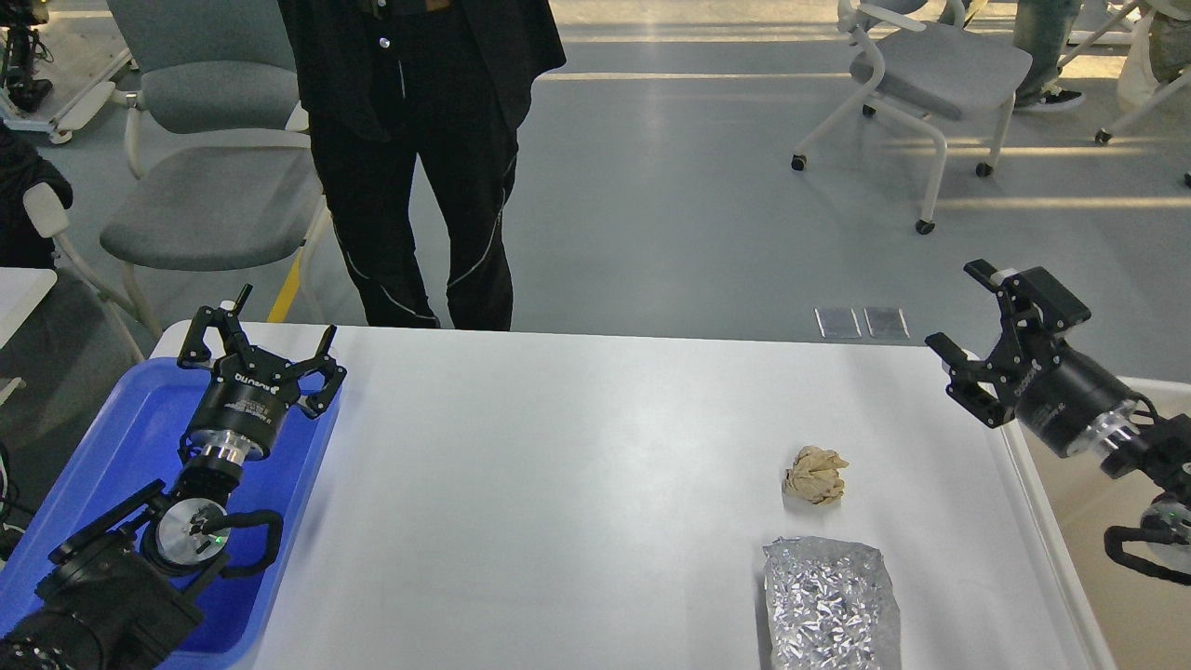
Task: Tidy desktop
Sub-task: 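Lower the right gripper toward the silver foil packet near the robot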
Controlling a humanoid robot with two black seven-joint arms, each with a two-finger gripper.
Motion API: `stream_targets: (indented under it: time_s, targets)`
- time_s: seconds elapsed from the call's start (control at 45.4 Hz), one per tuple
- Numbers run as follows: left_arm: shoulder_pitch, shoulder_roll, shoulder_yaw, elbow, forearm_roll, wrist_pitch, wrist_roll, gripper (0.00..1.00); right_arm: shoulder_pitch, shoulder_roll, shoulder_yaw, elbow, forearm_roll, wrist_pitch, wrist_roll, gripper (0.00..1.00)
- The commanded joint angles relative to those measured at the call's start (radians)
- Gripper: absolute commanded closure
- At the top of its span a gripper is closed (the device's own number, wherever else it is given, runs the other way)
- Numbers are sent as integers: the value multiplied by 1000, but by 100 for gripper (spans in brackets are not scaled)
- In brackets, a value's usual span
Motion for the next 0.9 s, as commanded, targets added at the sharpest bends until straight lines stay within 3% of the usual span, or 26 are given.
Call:
stream_targets:
  time_s: [0.0,0.154,0.242,0.397,0.529,0.881]
  targets:
    - [0,0,0,0,0,0,0,0,12,-116,-70,176,-241,10,-123,0]
    - [0,0,0,0,0,0,0,0,21,-150,-107,257,-266,10,-318,0]
    - [0,0,0,0,0,0,0,0,30,-148,-110,290,-355,10,-385,0]
    - [0,0,0,0,0,0,0,0,21,-147,-127,349,-719,6,-376,1]
    - [0,0,0,0,0,-2,0,0,21,-130,-147,356,-956,-16,-324,1]
    - [0,0,0,0,0,0,0,0,-13,-147,-346,350,-1042,-74,-333,2]
